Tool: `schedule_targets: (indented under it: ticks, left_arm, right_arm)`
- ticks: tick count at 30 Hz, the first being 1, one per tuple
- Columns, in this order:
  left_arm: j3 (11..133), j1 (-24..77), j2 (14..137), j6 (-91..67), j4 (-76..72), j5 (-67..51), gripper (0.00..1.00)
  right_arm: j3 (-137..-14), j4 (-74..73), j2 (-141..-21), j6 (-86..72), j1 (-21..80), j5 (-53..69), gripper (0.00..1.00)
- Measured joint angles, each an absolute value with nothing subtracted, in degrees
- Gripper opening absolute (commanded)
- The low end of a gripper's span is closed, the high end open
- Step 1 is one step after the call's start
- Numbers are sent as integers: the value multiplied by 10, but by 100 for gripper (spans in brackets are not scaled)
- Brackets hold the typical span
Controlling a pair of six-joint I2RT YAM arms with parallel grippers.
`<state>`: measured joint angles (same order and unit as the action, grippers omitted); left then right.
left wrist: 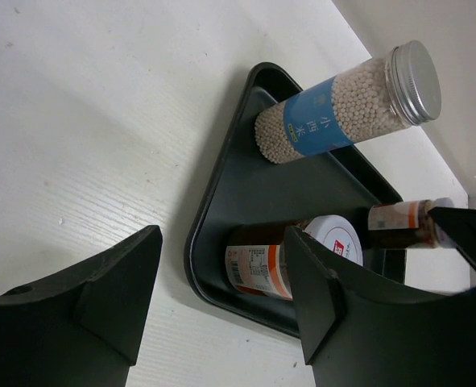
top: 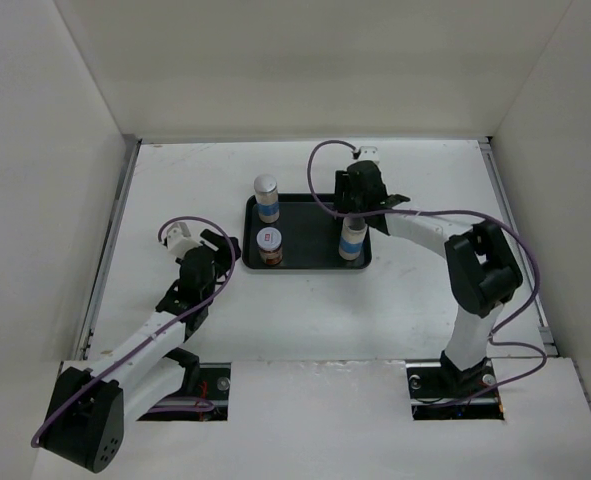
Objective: Organize the condiment bottles
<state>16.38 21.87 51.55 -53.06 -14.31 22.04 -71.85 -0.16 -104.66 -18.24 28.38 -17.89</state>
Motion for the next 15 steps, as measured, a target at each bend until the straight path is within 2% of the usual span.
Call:
schedule_targets:
  ticks: [3, 6, 11, 12, 13, 15]
  left_arm:
    - [164, 218, 515, -530, -143, 221, 62]
    - [164, 218, 515, -530, -143, 222, 65]
    - [164, 218, 515, -527, -143, 223, 82]
    - [164, 218, 515, -526, -142, 223, 95]
    - [164, 218, 515, -522, -140, 223, 100]
    - [173, 218, 515, -518, -125, 223, 100]
  right_arm:
    - [-720, 1, -1056, -185, 292, -176, 85]
    - [-728, 10, -1056, -187, 295, -175, 98]
    - [-732, 16, -1029, -189, 295, -176, 100]
    - [-732, 17, -1016, -189, 295, -176, 100]
    - [-731, 18, -1002, -190, 295, -179, 100]
    - [-720, 33, -959, -191, 295, -190, 100]
